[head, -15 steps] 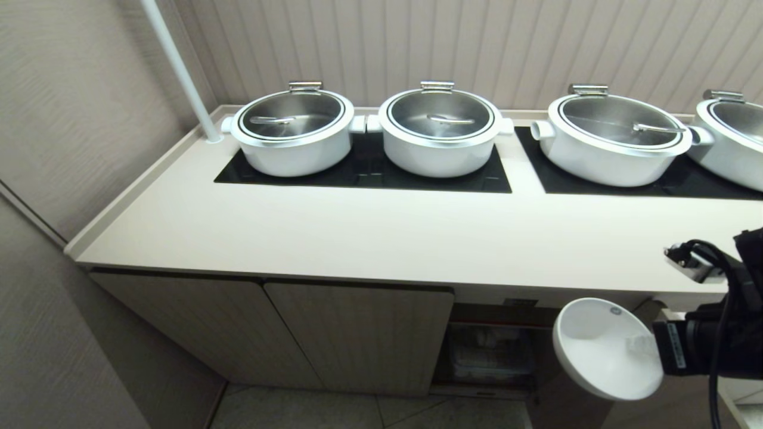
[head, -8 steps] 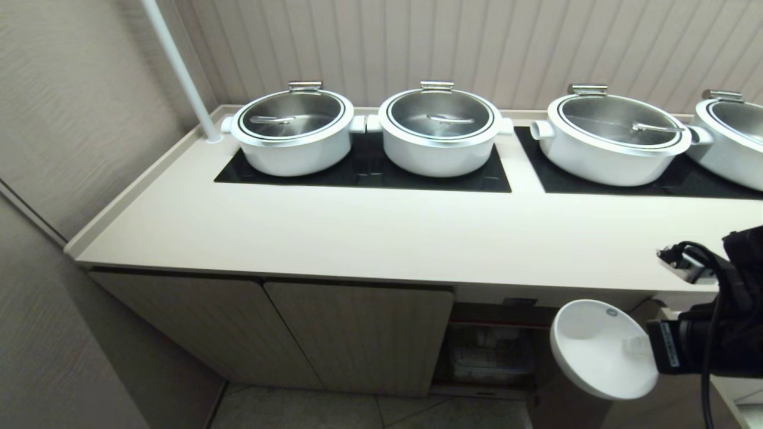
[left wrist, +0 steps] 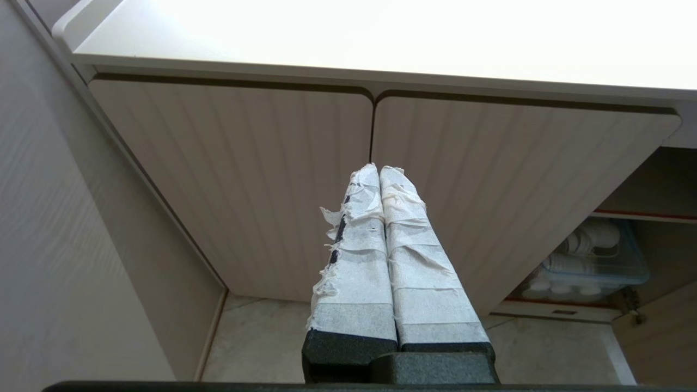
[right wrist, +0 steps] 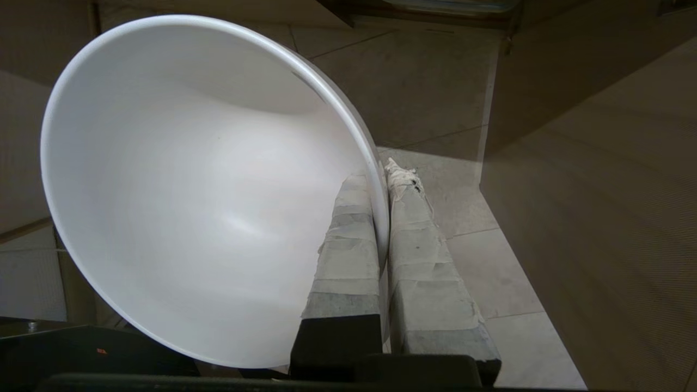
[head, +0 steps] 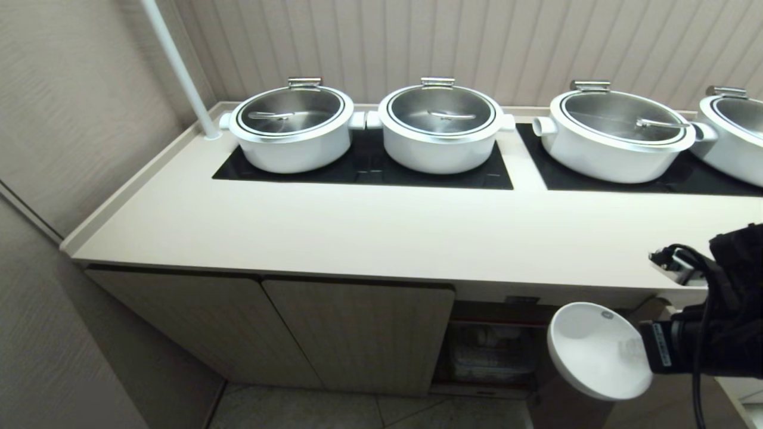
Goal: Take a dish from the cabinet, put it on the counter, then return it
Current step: Put it back into the cabinet
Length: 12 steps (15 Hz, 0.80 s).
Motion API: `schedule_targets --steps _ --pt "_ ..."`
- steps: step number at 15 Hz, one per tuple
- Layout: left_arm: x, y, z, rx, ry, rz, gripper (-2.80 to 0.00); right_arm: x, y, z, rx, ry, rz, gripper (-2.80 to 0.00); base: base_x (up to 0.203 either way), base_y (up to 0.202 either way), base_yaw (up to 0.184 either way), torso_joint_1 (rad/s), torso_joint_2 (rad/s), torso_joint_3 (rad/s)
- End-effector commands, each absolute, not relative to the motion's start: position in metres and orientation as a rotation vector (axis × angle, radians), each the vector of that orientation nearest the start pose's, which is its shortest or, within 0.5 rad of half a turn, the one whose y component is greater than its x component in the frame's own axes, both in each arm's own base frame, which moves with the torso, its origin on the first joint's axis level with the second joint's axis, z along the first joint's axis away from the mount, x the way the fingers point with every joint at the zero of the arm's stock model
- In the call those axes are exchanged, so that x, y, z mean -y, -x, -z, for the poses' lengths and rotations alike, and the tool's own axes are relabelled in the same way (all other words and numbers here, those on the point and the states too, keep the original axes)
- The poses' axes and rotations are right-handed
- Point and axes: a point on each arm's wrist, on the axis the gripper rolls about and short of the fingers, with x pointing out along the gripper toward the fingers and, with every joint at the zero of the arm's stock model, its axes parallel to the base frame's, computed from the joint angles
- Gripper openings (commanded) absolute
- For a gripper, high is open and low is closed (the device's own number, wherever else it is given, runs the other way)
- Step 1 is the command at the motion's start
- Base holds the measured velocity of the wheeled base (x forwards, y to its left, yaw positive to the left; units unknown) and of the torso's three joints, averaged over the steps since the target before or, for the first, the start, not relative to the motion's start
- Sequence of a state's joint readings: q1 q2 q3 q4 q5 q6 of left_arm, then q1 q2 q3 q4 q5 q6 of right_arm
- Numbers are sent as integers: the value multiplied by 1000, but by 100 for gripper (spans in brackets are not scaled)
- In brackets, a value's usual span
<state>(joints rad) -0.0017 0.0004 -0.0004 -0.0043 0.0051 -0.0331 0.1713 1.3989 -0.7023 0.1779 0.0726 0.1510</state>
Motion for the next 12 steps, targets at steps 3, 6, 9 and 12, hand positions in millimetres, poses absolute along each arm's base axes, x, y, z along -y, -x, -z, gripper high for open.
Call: schedule_targets --steps 3,6,9,12 --pt "0 23 -76 5 34 -3 -280 -36 -197 -163 -896 -109 -158 -280 0 0 0 -63 137 69" --pt "0 23 -76 6 34 -4 -280 -36 -197 -161 -904 -110 -156 -280 0 0 0 -71 157 81" --pt "0 23 -76 5 34 -4 -280 -36 -198 -163 -893 -110 -158 -280 0 0 0 -71 160 83" --pt "0 23 -76 6 34 -4 -280 -36 -197 -163 -895 -110 -157 -280 0 0 0 -82 184 96"
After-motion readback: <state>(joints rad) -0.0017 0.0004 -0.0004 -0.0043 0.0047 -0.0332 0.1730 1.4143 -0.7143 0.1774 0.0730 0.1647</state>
